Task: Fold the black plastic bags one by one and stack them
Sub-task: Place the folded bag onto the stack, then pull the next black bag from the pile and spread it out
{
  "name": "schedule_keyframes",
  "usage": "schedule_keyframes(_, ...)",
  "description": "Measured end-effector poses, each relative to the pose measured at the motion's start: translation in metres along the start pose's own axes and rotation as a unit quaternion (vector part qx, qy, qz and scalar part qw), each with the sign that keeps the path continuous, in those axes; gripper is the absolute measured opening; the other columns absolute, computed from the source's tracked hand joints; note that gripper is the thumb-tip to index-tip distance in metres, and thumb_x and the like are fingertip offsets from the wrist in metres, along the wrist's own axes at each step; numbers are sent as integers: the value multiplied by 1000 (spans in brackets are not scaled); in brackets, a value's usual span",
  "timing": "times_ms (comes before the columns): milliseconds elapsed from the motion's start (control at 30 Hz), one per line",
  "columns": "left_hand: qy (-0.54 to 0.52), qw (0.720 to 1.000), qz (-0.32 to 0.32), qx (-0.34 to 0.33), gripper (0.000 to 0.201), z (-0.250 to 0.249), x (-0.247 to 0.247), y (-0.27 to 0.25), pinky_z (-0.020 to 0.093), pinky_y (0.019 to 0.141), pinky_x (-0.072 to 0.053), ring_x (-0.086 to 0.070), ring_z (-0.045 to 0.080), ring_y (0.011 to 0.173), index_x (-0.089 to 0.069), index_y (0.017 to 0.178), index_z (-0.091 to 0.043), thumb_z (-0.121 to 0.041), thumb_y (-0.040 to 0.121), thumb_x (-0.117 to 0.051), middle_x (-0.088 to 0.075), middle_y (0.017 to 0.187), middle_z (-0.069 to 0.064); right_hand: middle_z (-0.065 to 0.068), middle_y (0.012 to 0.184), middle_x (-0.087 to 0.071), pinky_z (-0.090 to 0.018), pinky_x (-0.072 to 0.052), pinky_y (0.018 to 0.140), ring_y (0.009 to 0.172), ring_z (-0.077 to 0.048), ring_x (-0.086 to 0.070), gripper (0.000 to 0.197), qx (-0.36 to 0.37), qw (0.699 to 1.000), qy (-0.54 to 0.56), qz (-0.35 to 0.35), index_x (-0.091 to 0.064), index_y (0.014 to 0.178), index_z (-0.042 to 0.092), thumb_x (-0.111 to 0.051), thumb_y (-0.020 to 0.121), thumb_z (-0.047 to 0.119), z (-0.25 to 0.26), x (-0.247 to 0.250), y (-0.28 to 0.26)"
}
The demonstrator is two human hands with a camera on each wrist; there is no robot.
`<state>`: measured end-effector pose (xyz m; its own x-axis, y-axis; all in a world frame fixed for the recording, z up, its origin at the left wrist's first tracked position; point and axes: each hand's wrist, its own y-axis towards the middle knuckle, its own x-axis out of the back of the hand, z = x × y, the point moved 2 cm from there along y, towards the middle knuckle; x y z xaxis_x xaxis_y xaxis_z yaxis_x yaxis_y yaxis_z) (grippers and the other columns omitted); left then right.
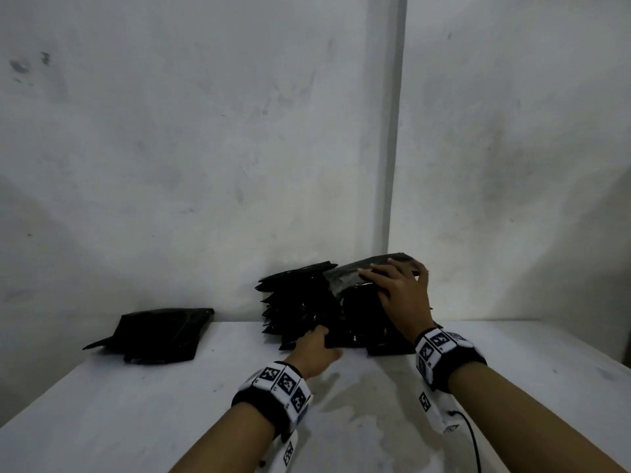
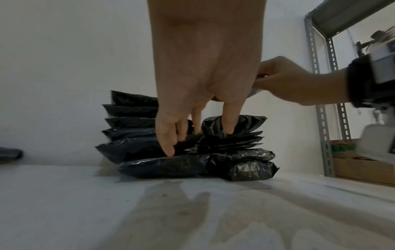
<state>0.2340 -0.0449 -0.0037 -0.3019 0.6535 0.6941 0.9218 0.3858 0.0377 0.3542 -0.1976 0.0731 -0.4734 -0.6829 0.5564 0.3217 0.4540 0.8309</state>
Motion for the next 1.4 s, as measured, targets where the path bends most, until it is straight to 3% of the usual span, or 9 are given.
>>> schedule_keyframes(167, 146, 960, -207, -120, 81, -46, 8, 19, 43, 114, -20, -8, 31, 143, -4, 152, -18, -38, 92, -55, 0, 156, 13, 6, 114, -70, -55, -13, 108, 118, -26, -59, 42, -54, 995, -28, 75, -70, 112, 37, -52, 78, 23, -26, -32, 15)
schedule_keyframes(300, 186, 972, -61, -134, 76, -63, 0, 59, 48, 115, -20, -3, 26, 147, -3, 153, -29, -48, 95, -48, 4, 161, 4, 13, 147, -44, -57, 4, 112, 144, -14, -26, 59, -90, 976, -40, 196, -50, 135, 44, -24, 82, 52, -39, -51, 12)
schedule_keyframes(400, 200, 975, 13, -99, 76, -64, -10, 74, 51, 116, -16, 2, 26, 148, -4, 154, -30, -51, 94, -47, 7, 161, 3, 13, 157, -27, -56, 4, 114, 147, -11, -14, 50, -104, 962, -31, 249, -36, 143, 47, -30, 94, 55, -42, -56, 11)
schedule_keyframes(600, 133, 983, -61, -114, 77, -43, 1, 55, 48, 117, -15, 1, 29, 146, -7, 153, -27, -42, 94, -54, 4, 161, 5, 3, 157, -28, -57, 11, 113, 148, -16, -13, 64, -58, 982, 28, 180, -39, 143, 40, -32, 82, 58, -25, -50, 17)
schedule_keyframes(667, 120, 983, -100, -92, 75, -24, 13, 40, 45, 115, -21, -11, 31, 142, -16, 151, -19, -36, 92, -58, -8, 156, 10, -1, 140, -48, -61, -17, 110, 137, -19, -34, 49, -25, 991, 100, 89, -56, 125, 31, -42, 80, 44, -3, -45, 17)
schedule_keyframes(733, 132, 979, -144, -63, 69, 3, 30, 21, 39, 111, -27, -23, 32, 135, -27, 146, -14, -29, 88, -62, -22, 146, 14, 1, 119, -56, -46, -31, 99, 115, -20, -48, 33, -3, 989, 143, 45, -63, 109, 27, -52, 78, 26, 28, -44, 15)
schedule_keyframes(900, 181, 957, -216, 74, 56, 89, 95, -26, 32, 105, -28, -34, 33, 127, -40, 135, -7, -27, 87, -61, -36, 136, 17, 2, 105, -53, -39, -50, 82, 86, -18, -58, 21, 34, 934, 283, 215, -65, 103, 21, -57, 85, 12, 126, -73, 2)
schedule_keyframes(1067, 156, 915, -267, 260, 58, 156, 164, -69, 37, 103, -33, -34, 39, 128, -36, 133, 2, -20, 86, -62, -32, 138, 24, -5, 117, -52, -30, -45, 93, 103, -19, -56, 30, 51, 868, 315, 381, -61, 117, 19, -60, 87, 15, 220, -111, -20)
schedule_keyframes(1400, -249, 834, -362, 333, 69, 259, 228, -48, 39, 97, -44, -46, 39, 124, -22, 139, 15, -5, 87, -62, -42, 138, 29, -8, 161, -13, -38, -24, 116, 145, -25, -23, 71, 83, 829, 241, 497, -22, 153, 21, -57, 94, 36, 314, -182, -8)
